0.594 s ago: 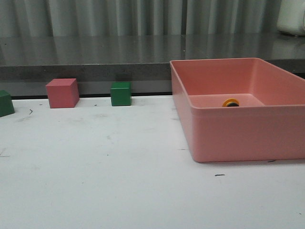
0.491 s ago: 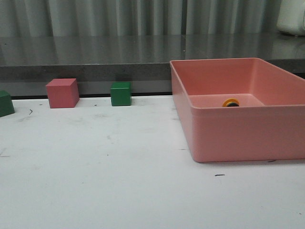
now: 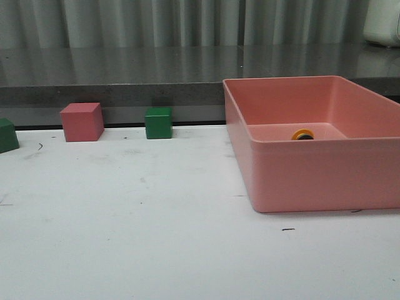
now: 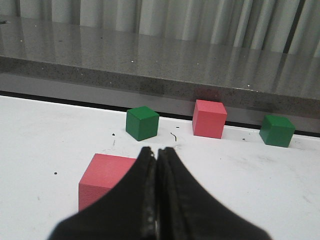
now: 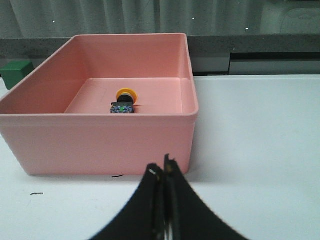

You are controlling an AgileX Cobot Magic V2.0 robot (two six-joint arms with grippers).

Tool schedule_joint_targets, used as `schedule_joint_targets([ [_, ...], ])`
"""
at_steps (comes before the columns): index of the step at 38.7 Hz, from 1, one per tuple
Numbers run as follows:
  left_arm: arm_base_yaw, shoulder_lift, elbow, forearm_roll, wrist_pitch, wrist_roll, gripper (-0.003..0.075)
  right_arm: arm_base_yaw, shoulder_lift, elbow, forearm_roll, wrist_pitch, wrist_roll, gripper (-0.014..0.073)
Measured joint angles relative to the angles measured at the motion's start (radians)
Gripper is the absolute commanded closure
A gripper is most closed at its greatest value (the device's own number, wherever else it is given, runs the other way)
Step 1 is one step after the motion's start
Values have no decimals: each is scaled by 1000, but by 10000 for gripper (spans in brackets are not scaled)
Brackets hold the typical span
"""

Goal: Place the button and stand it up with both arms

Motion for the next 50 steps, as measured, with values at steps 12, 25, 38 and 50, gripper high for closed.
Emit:
schedule_joint_targets([
  [12, 0, 0, 0, 0, 0, 0, 741, 0, 0, 0, 0, 0, 0, 664],
  [25, 0, 0, 0, 0, -44, 0, 741, 0, 0, 0, 0, -24, 0, 664],
  [38, 0, 0, -54, 34, -189, 8, 741, 0, 3, -137, 0, 44, 0, 660],
  [50, 0, 225, -294, 118, -37, 8, 741, 0, 360, -408, 76, 148, 0, 654],
])
